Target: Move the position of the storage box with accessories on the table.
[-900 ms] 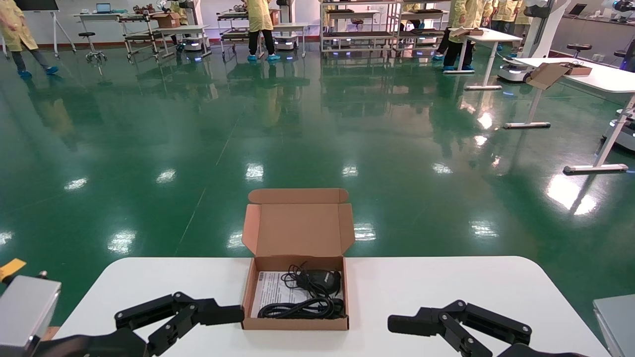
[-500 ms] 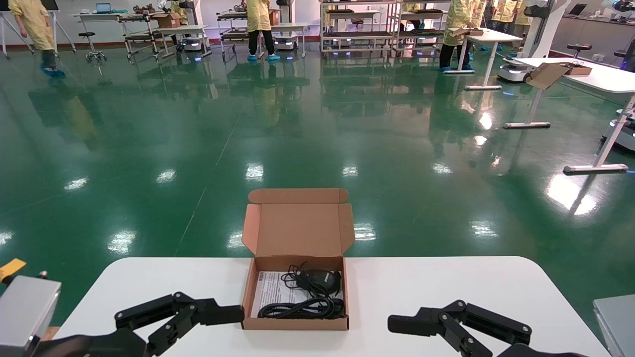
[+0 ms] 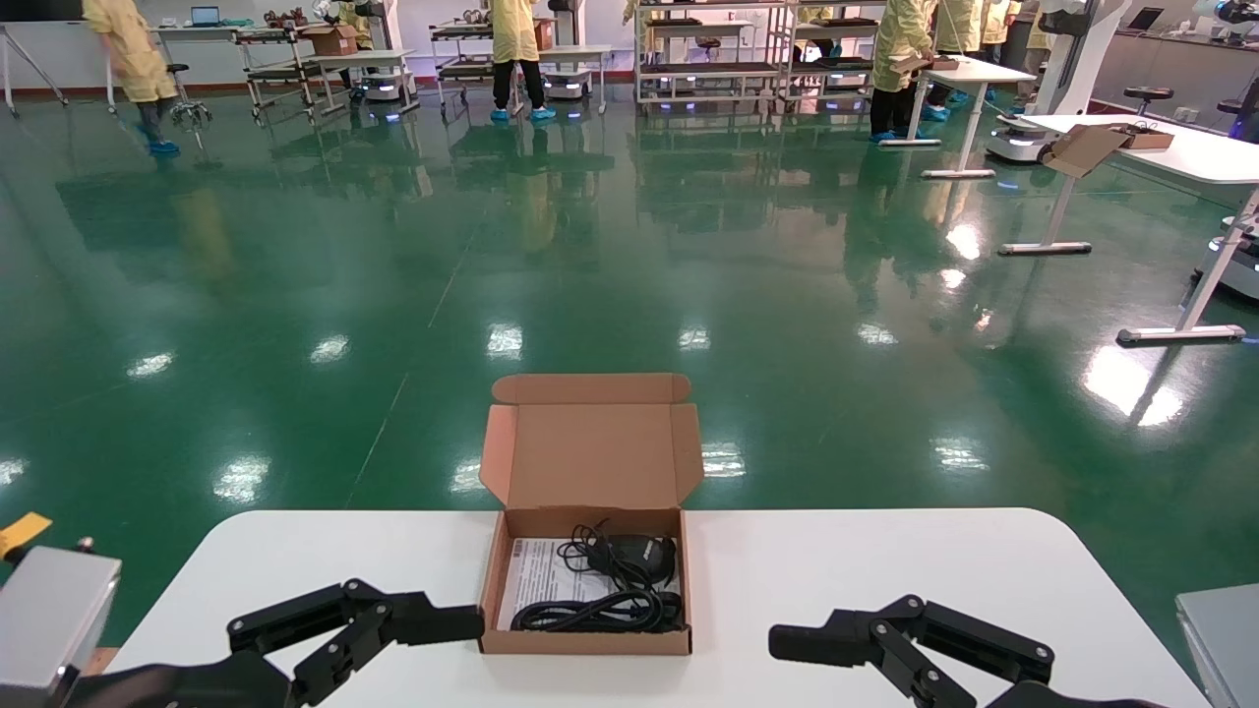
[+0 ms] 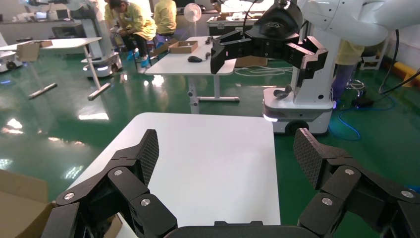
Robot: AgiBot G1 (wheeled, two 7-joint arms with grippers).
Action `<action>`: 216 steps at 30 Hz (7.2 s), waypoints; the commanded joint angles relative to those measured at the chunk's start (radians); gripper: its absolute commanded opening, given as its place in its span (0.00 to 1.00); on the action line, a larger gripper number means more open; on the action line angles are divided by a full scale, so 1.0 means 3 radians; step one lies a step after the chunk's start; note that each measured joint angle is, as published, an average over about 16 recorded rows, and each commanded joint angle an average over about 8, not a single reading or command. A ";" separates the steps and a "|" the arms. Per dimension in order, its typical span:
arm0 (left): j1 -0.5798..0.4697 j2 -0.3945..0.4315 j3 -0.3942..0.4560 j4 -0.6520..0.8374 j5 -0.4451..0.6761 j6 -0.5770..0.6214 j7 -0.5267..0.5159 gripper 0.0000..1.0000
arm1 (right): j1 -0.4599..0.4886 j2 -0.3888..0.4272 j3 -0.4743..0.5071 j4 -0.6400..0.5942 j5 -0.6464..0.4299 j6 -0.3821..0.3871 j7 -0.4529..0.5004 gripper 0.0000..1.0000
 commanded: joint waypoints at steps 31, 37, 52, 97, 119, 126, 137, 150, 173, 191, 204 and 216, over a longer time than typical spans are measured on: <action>0.0000 0.0000 0.0000 0.0000 0.0000 0.0000 0.0000 1.00 | 0.2123 -0.1443 -0.1034 -0.2996 -0.1585 0.0531 0.0382 1.00; 0.0000 0.0000 0.0000 0.0001 0.0000 0.0000 0.0000 1.00 | 0.2266 -0.1767 -0.1050 -0.3523 -0.1626 0.0735 0.0307 1.00; 0.0001 0.0000 0.0000 0.0002 0.0000 -0.0001 0.0000 1.00 | 0.2419 -0.1662 -0.0987 -0.3953 -0.1554 0.0826 0.0555 1.00; 0.0000 -0.0001 0.0001 0.0002 -0.0001 -0.0001 0.0001 1.00 | 0.2082 -0.2476 -0.1693 -0.3759 -0.2526 0.2067 0.2625 1.00; 0.0000 -0.0001 0.0001 0.0002 -0.0001 -0.0001 0.0001 1.00 | 0.1705 -0.2491 -0.2113 -0.3318 -0.2483 0.2576 0.3021 1.00; 0.0000 -0.0001 0.0001 0.0002 -0.0001 -0.0001 0.0001 1.00 | 0.1660 -0.2488 -0.2270 -0.3245 -0.2421 0.2684 0.3102 1.00; 0.0000 -0.0001 0.0001 0.0002 -0.0001 -0.0001 0.0001 1.00 | 0.1555 -0.2483 -0.2453 -0.3246 -0.2298 0.2902 0.3120 1.00; 0.0000 -0.0001 0.0001 0.0002 -0.0001 -0.0001 0.0001 1.00 | 0.1466 -0.2482 -0.2603 -0.3182 -0.2098 0.3063 0.3068 0.31; 0.0000 -0.0001 0.0002 0.0002 -0.0001 -0.0001 0.0001 1.00 | 0.1471 -0.2477 -0.2770 -0.3191 -0.1747 0.3186 0.2798 0.00; 0.0000 -0.0001 0.0002 0.0002 -0.0001 -0.0001 0.0001 1.00 | 0.1490 -0.2478 -0.2924 -0.3230 -0.1531 0.3178 0.2708 0.00; 0.0000 -0.0001 0.0002 0.0002 -0.0002 -0.0001 0.0001 1.00 | 0.1539 -0.2472 -0.3036 -0.3310 -0.1432 0.3159 0.2689 0.00; 0.0000 -0.0001 0.0002 0.0002 -0.0002 -0.0001 0.0001 1.00 | 0.1744 -0.2459 -0.3065 -0.3388 -0.1329 0.3071 0.2575 0.00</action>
